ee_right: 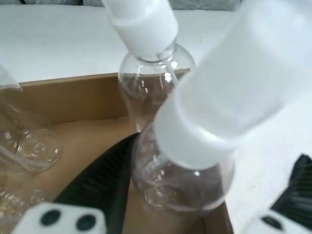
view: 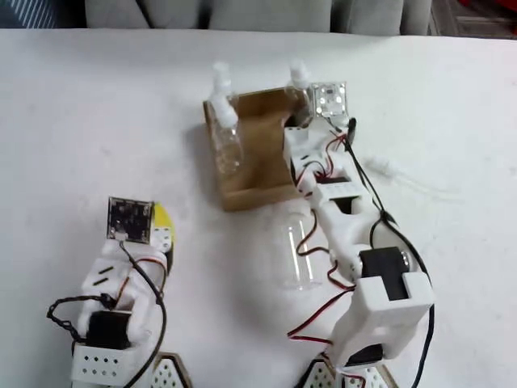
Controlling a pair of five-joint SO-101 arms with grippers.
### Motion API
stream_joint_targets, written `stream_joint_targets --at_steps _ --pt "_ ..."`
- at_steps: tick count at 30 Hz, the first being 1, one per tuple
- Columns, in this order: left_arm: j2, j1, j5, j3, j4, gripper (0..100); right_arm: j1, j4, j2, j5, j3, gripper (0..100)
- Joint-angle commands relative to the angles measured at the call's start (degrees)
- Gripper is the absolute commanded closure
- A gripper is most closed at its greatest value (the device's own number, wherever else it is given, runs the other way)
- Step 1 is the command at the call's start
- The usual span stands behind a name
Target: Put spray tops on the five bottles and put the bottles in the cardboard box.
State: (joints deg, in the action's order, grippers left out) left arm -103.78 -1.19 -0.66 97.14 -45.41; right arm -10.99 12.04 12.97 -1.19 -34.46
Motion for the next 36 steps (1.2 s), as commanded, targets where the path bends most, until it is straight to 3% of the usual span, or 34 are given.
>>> stream_joint_targets --at_steps 1,36 --pt "-0.7 -0.6 -0.7 -0.2 0.0 98 -0.7 -0.2 -2.8 0.7 0.8 59.2" --pt "-0.6 -0.6 -0.7 -0.2 -0.1 98 -0.9 -0.6 -11.8 3.0 -2.7 54.9"
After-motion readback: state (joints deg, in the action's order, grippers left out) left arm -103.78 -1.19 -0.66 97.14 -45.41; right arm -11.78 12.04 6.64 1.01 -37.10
